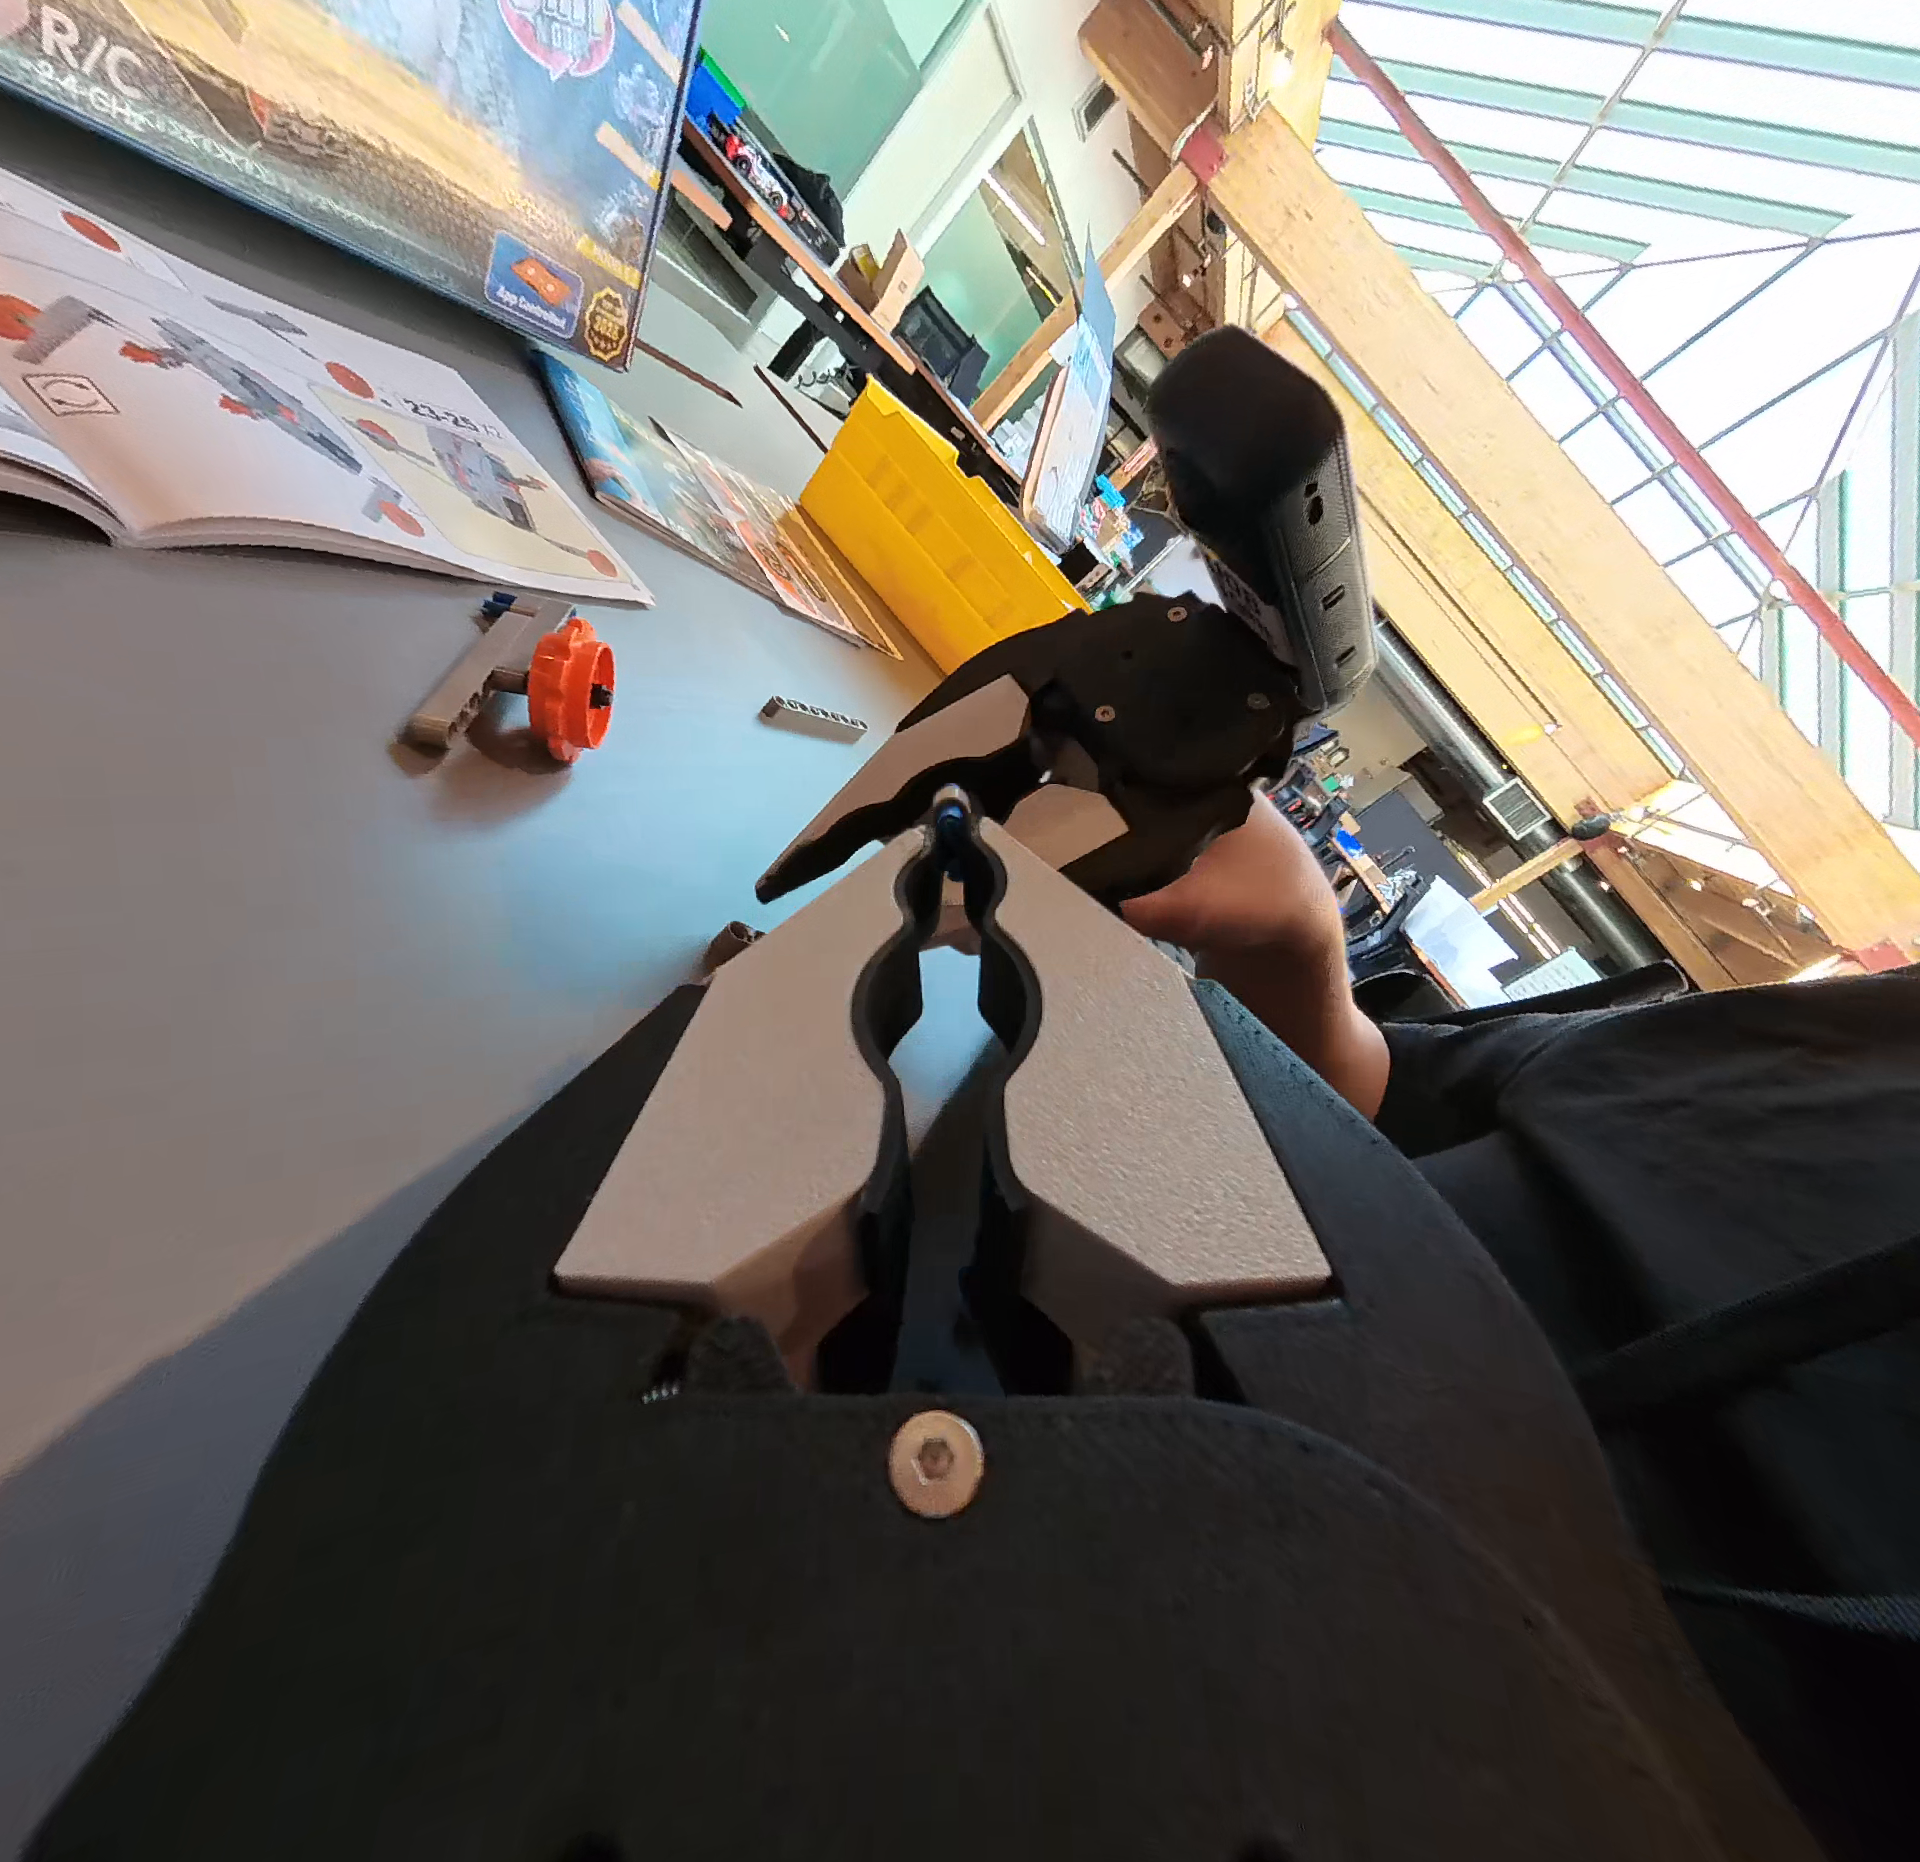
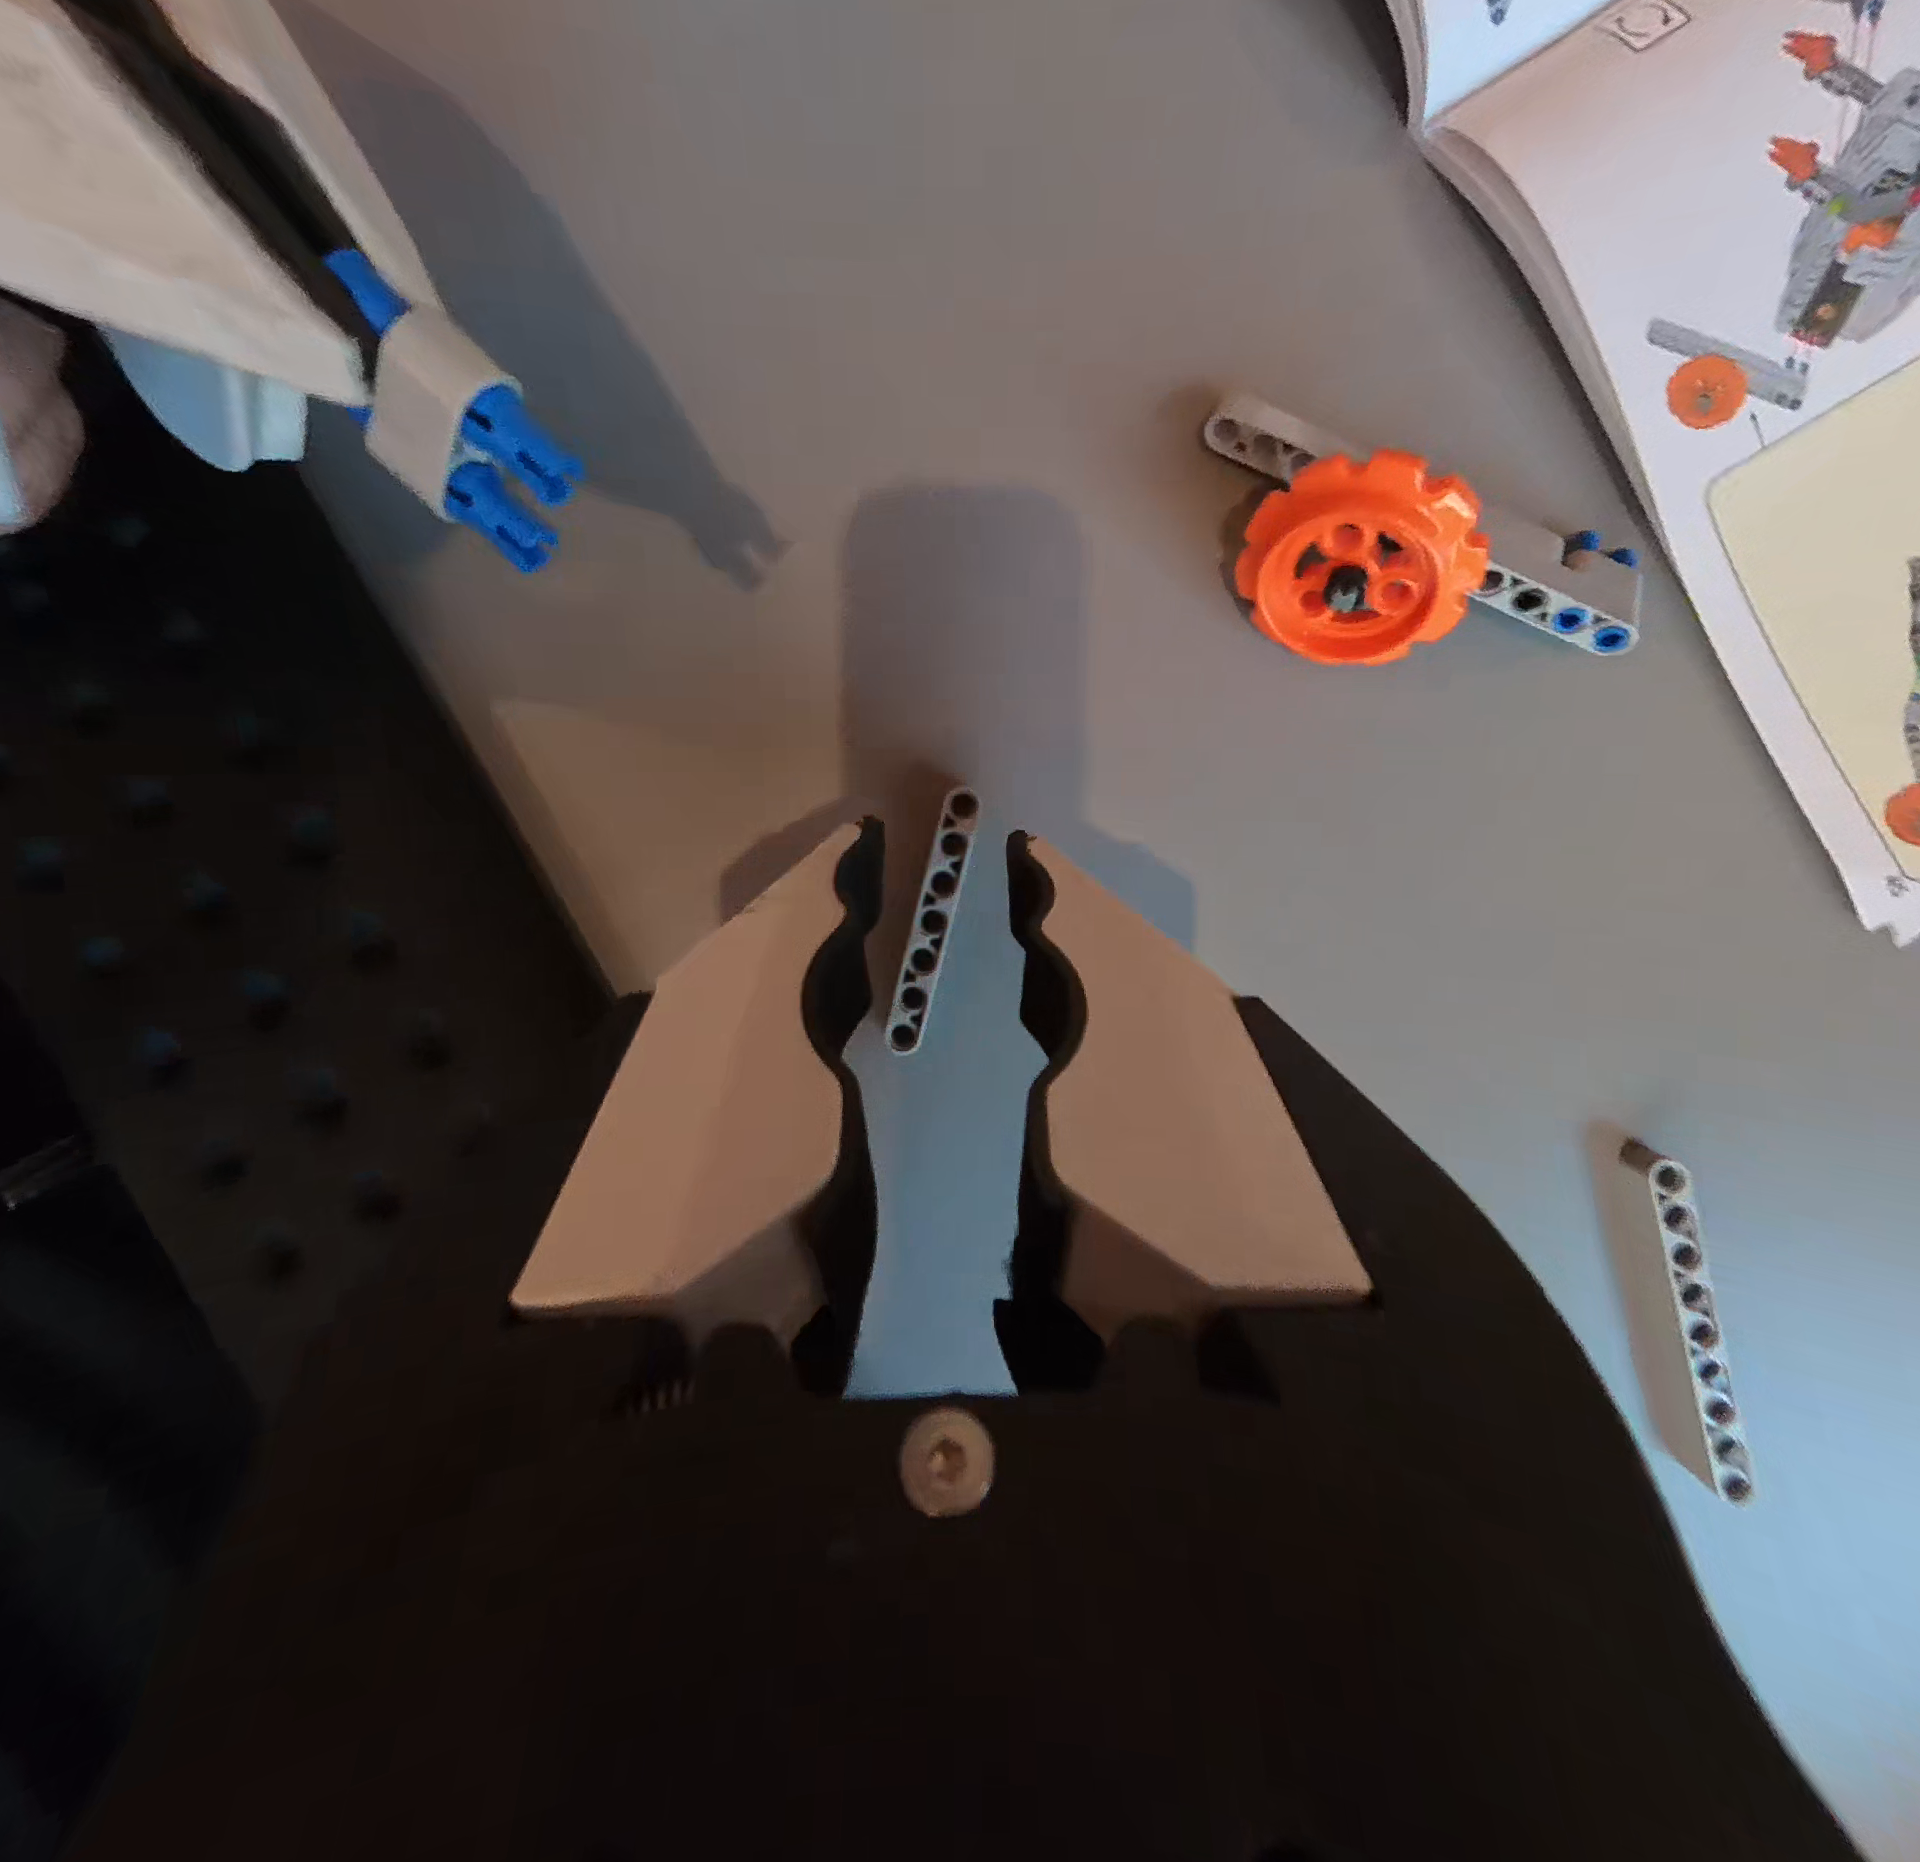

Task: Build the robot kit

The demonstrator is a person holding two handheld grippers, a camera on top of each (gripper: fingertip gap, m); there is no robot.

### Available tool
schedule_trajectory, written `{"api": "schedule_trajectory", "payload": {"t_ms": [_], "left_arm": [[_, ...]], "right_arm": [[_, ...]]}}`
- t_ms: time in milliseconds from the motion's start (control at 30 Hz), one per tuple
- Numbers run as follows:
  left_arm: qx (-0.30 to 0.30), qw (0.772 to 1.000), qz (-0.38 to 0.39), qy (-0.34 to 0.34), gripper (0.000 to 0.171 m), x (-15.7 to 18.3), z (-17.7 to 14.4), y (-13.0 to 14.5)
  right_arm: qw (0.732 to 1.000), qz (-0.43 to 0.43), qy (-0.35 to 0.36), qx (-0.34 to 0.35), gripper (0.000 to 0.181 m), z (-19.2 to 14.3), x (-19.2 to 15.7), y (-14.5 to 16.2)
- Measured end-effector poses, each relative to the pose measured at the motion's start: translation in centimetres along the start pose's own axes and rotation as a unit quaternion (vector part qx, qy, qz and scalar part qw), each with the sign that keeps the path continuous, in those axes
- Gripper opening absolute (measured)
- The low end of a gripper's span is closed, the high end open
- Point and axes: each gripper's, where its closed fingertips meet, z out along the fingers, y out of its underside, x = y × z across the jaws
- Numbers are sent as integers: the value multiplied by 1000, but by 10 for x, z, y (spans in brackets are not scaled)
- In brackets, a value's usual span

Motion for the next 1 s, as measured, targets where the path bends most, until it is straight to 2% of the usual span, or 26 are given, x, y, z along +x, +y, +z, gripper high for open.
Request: {"api": "schedule_trajectory", "payload": {"t_ms": [233, 533, 600, 667, 733, 833, 933, 1000], "left_arm": [[-1, 1000, -3, 10, 1, 2, -1, 0], [-2, 1000, -7, 18, 1, 4, -1, 1], [0, 1000, -8, 19, 1, 4, -2, 0], [2, 1000, -11, 21, 1, 4, -2, 0], [5, 1000, -15, 26, 1, 5, -3, -1], [17, 999, -19, 48, 1, 10, -5, -5], [29, 997, -22, 73, 0, 18, -7, -8], [41, 995, -28, 86, 1, 22, -8, -10]], "right_arm": [[998, -1, 30, -53, 15, 9, 5, 7], [997, -2, 30, -67, 5, 12, 6, 5], [999, -4, 17, -44, 5, 7, 4, 0], [998, 12, -60, 35, 5, -6, -11, -18], [972, 49, -181, 145, 5, -29, -26, -42], [901, 142, -320, 256, 5, -59, -21, -60], [810, 208, -445, 319, 4, -81, -26, -71], [776, 228, -487, 331, 4, -83, -32, -75]]}}
